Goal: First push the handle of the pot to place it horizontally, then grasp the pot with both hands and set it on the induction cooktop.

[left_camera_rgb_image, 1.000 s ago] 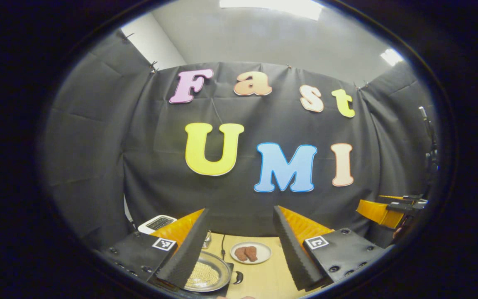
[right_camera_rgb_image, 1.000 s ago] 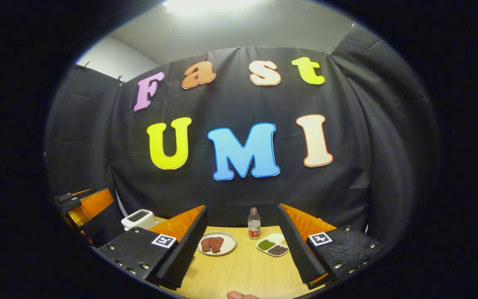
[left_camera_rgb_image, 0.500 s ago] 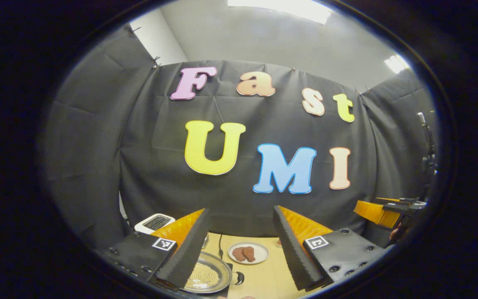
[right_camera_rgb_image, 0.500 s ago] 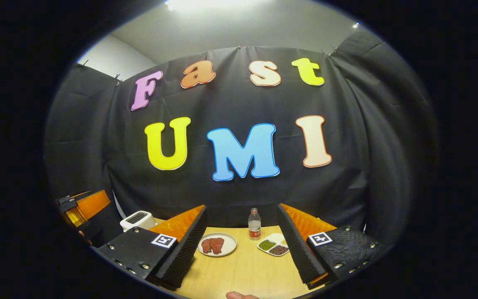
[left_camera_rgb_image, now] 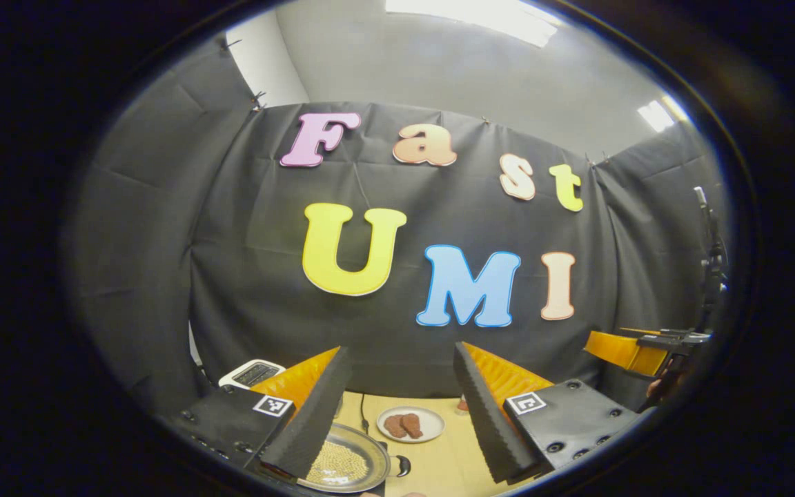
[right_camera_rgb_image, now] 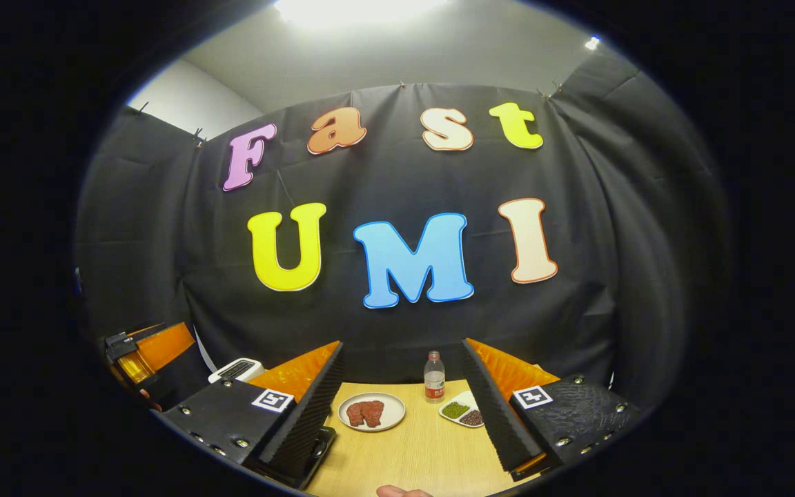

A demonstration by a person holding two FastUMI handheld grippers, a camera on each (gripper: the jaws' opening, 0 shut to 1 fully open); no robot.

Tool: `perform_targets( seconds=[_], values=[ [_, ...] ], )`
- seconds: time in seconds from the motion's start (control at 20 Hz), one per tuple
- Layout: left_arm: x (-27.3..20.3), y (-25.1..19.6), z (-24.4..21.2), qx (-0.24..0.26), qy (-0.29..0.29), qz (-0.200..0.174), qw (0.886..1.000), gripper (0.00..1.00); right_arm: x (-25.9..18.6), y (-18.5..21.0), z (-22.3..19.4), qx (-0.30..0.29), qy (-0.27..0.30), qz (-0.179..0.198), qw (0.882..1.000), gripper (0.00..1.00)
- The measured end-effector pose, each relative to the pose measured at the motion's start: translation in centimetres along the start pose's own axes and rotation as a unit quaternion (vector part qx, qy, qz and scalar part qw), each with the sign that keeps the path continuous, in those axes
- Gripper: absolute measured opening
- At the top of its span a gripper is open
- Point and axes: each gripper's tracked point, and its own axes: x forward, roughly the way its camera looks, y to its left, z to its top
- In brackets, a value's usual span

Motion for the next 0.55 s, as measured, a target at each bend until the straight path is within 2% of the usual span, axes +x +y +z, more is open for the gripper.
perform_targets(
  seconds=[0.1,0.55],
  values=[
    [-0.3,0.2,0.0,0.007,0.0,-0.003,1.0,0.99,0.3,0.0,0.0,-0.002,0.002,-0.004,1.0,1.0],
    [-1.3,0.2,-0.2,0.002,-0.007,-0.035,0.999,0.99,-1.7,-0.2,0.2,-0.017,-0.014,-0.032,0.999,1.0]
  ],
)
